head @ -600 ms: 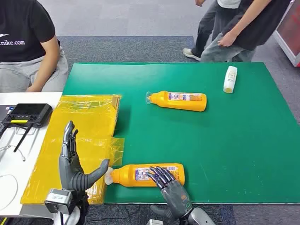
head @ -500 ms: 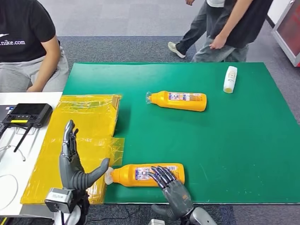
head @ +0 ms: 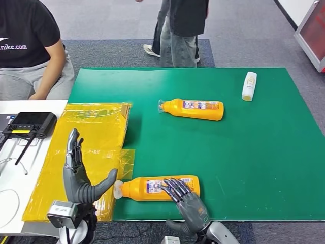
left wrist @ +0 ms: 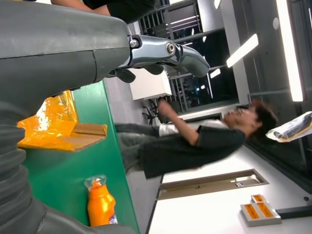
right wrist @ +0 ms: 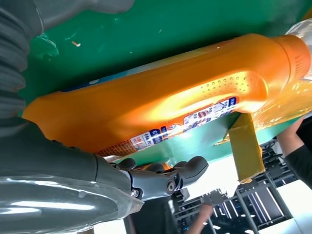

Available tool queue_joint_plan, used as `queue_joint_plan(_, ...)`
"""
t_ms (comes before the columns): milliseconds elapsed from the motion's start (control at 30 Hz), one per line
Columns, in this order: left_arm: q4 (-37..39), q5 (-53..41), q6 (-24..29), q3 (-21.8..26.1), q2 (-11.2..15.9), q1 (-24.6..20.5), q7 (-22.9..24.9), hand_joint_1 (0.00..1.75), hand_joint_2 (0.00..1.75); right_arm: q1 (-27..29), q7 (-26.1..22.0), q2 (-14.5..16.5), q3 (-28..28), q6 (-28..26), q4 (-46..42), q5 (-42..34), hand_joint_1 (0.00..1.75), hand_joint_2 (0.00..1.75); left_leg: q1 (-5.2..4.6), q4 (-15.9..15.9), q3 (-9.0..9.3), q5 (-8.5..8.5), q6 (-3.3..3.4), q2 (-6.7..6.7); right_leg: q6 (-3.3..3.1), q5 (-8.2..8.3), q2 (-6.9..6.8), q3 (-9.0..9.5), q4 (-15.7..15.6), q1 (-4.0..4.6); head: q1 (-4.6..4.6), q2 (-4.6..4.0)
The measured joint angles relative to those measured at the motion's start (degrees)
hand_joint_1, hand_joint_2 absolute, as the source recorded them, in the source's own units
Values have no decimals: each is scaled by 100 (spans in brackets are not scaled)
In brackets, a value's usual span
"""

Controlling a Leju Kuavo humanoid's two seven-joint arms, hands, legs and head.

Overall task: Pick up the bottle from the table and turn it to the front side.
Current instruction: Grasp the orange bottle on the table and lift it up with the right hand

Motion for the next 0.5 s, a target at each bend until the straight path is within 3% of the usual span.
queue_joint_plan(500, 50, -118, -127, 5, 1, -25, -1, 0, 175, -149, 143, 155, -214, -399, 49, 526, 0, 175, 0, 0, -2, 1, 0, 0, 0, 0, 0, 0, 0, 0, 0, 0)
